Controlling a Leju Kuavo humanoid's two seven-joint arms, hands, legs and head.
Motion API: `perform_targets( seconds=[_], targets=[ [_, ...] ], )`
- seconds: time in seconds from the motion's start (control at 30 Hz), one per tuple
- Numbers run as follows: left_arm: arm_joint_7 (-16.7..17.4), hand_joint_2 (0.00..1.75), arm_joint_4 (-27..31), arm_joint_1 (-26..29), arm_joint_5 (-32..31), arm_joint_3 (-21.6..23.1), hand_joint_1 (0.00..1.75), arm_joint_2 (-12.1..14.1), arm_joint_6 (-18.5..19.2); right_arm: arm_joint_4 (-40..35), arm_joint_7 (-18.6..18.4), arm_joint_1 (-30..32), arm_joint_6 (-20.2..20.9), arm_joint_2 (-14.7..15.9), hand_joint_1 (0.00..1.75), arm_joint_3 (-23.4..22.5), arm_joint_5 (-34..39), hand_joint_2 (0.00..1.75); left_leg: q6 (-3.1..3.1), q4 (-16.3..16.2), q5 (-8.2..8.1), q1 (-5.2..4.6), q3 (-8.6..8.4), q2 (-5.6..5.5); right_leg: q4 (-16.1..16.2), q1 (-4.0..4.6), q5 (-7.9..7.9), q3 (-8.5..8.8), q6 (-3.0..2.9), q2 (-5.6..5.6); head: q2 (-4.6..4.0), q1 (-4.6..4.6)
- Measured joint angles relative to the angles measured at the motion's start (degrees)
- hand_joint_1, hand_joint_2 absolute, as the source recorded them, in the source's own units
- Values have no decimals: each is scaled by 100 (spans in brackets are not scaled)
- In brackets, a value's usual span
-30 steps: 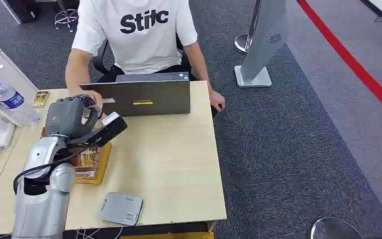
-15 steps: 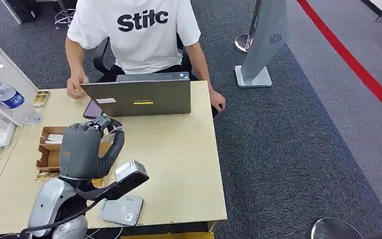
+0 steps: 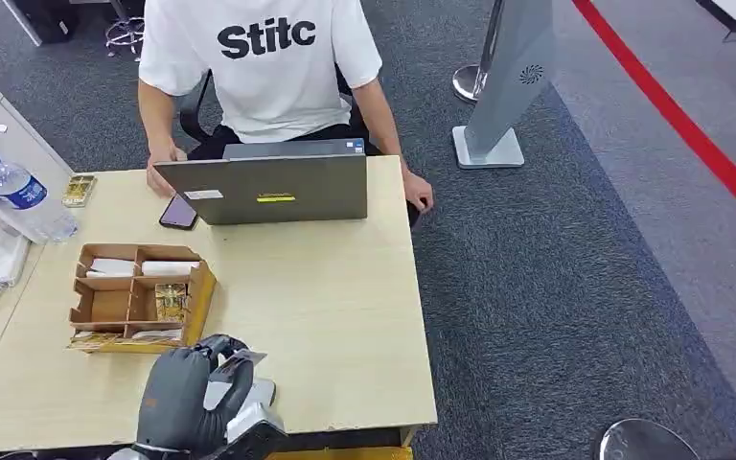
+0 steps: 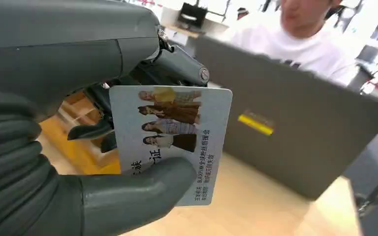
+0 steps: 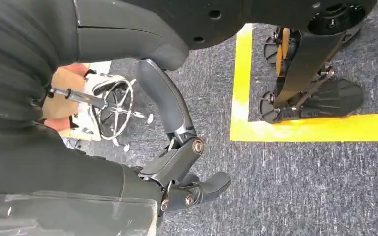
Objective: Pass the card to the sensor for recognition and then transmit it.
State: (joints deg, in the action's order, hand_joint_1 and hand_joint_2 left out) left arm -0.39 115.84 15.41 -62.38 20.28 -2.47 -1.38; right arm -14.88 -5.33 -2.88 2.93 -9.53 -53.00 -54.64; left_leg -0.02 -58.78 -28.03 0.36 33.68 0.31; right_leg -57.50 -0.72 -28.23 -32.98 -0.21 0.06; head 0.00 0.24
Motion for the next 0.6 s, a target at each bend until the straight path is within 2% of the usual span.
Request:
perform_targets(
  seconds=[0.27, 0.37, 0.4, 0.43, 0.6],
  targets=[
    [9, 175, -72, 71, -20, -98, 175, -2, 2, -9, 0, 1, 2, -4, 0, -22, -28, 175, 0, 0, 0, 0, 0, 0, 0, 0, 0, 0, 0, 0, 0, 0],
    [6, 175, -212, 201, -35, -297, 175, -4, 2, -31, 0, 1, 7, -17, 0, -72, -26, 175, 0, 0, 0, 1, -1, -2, 0, 0, 0, 3, 0, -1, 0, 0],
    [37, 175, -291, 244, -83, -424, 175, -35, 72, -48, 0, 1, 11, -28, 0, -107, -76, 175, 0, 0, 0, 0, -2, -2, 0, 0, 0, 4, 0, -1, 0, 0],
    [-140, 175, -603, 222, -184, -813, 175, -245, 66, -72, 2, 1, 28, -39, 0, -116, -231, 175, 0, 0, 0, 0, -4, -2, 0, 0, 0, 4, 0, -1, -2, 0],
    [-429, 175, -1121, 140, -463, -1303, 175, -551, 116, -98, -65, 0, 35, -46, 0, -153, -358, 175, 0, 0, 0, 0, -5, -2, 0, 0, 0, 6, 0, -1, 0, 0]
  ],
)
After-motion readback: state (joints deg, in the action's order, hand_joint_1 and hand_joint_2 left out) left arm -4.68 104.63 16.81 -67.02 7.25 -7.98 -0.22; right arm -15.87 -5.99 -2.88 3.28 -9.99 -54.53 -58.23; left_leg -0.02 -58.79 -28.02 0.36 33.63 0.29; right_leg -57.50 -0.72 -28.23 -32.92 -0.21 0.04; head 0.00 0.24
